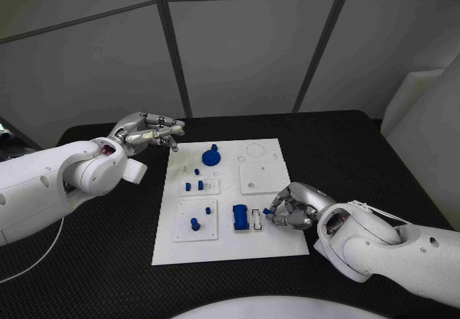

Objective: Assemble the parts on the task board

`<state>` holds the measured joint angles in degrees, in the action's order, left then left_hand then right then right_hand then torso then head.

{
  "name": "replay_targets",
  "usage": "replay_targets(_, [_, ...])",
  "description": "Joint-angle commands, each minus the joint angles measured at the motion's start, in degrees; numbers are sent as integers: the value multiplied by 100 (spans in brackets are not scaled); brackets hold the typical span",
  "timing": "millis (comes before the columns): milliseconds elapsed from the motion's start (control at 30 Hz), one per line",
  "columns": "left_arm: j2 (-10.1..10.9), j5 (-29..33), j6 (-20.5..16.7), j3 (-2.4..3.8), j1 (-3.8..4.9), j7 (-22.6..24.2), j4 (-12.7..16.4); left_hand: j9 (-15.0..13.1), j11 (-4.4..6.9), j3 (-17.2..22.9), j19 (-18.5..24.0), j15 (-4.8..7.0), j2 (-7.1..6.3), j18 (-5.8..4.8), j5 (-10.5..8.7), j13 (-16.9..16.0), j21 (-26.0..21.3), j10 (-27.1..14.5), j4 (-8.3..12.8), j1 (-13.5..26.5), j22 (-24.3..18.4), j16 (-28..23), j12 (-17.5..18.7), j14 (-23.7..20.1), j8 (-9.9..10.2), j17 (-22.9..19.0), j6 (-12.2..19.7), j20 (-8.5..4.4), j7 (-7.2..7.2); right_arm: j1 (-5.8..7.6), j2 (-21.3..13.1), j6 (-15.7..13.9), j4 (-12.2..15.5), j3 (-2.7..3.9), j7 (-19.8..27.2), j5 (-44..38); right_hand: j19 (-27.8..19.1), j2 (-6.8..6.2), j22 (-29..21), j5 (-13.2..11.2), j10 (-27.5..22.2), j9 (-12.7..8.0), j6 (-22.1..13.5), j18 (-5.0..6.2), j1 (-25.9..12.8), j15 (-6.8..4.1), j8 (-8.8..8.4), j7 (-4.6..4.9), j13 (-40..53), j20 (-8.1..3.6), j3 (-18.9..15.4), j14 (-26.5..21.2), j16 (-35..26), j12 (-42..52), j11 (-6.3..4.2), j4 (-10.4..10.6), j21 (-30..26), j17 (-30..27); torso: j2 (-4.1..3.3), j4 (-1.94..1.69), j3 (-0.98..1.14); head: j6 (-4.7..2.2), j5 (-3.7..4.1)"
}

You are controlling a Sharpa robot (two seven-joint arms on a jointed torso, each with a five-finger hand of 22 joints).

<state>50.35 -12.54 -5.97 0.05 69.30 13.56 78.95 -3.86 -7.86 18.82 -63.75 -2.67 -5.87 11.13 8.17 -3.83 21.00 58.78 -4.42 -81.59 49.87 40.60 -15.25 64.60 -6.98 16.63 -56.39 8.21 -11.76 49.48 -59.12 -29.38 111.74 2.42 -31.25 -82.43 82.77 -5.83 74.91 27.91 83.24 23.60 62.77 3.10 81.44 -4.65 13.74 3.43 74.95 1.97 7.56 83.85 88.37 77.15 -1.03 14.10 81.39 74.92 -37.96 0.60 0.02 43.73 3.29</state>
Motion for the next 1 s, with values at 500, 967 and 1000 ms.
replay_targets(500, [-23,26,52,5,8,11,20,6,7,-29,-24,-27,9,-76,-7,-1,-30,-57,-24,31,-21,-22,-23,33,-10,-11,50,12,-18,9,270,19,-174,2,229,904,28,-32,481,46,10,43,72,-45,-247,27,31,-11,395,17,-54,558,28,-20,10,128,25,1228,8,-3,-4,27,-14])
replay_targets(967, [0,26,81,5,10,-7,46,5,4,-54,-25,-34,13,-77,-11,-2,-42,-68,-57,73,-39,-23,-33,36,-13,-17,57,19,-19,10,459,218,-402,2,106,934,58,26,524,82,74,211,243,-53,-775,-20,157,-96,432,-16,-323,564,43,20,-54,229,53,1258,3,7,3,13,-43])
replay_targets(1000, [0,26,86,5,11,-9,48,5,4,-54,-25,-34,13,-77,-11,-2,-42,-68,-57,73,-39,-23,-33,36,-13,-17,57,19,-19,10,474,218,-409,2,99,929,58,29,524,81,79,223,253,-53,-794,-24,167,-101,438,-19,-337,564,43,27,-59,230,53,1259,2,5,2,9,-40])
